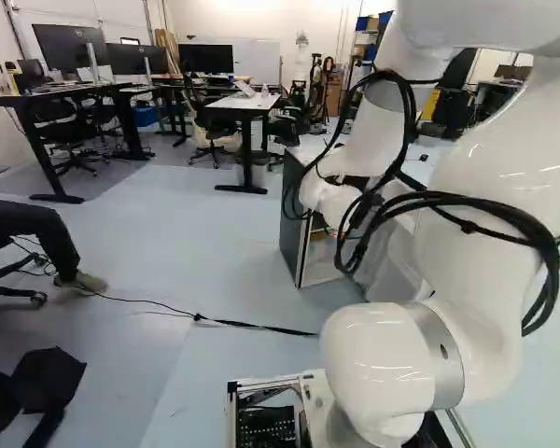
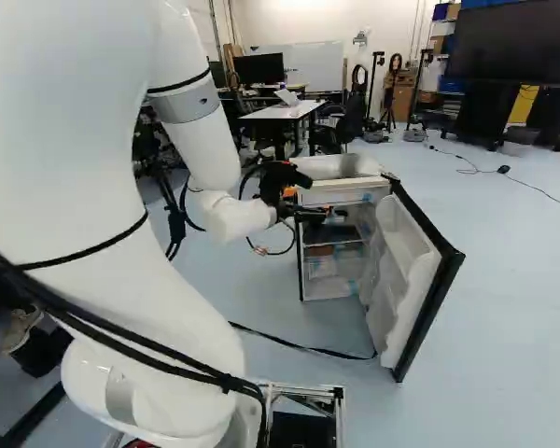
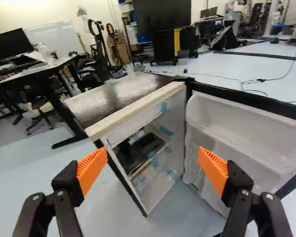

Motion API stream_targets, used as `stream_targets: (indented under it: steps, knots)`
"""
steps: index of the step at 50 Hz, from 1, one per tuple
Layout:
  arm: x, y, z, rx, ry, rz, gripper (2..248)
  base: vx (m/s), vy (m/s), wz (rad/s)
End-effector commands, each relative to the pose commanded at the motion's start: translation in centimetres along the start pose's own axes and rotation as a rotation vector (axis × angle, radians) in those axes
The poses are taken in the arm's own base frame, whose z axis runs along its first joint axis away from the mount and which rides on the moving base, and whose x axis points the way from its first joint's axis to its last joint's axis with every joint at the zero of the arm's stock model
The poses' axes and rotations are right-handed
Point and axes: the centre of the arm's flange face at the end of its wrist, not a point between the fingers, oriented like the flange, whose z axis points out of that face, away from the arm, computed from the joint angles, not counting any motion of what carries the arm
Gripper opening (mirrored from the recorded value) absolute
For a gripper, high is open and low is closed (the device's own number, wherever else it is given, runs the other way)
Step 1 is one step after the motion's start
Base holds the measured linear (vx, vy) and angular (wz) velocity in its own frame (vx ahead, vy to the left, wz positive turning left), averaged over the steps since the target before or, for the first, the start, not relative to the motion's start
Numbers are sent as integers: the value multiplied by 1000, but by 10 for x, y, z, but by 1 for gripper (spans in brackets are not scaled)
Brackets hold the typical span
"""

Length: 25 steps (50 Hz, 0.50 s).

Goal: Open the fridge door

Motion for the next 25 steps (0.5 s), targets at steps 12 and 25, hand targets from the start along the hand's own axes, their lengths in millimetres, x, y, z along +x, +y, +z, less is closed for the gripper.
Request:
stream_targets:
  steps: [12,25]
  knots:
    - [-5,-3,-26,112,-21,-62,247,0,0,0]
    - [-11,-5,-51,213,-40,-123,247,0,0,0]
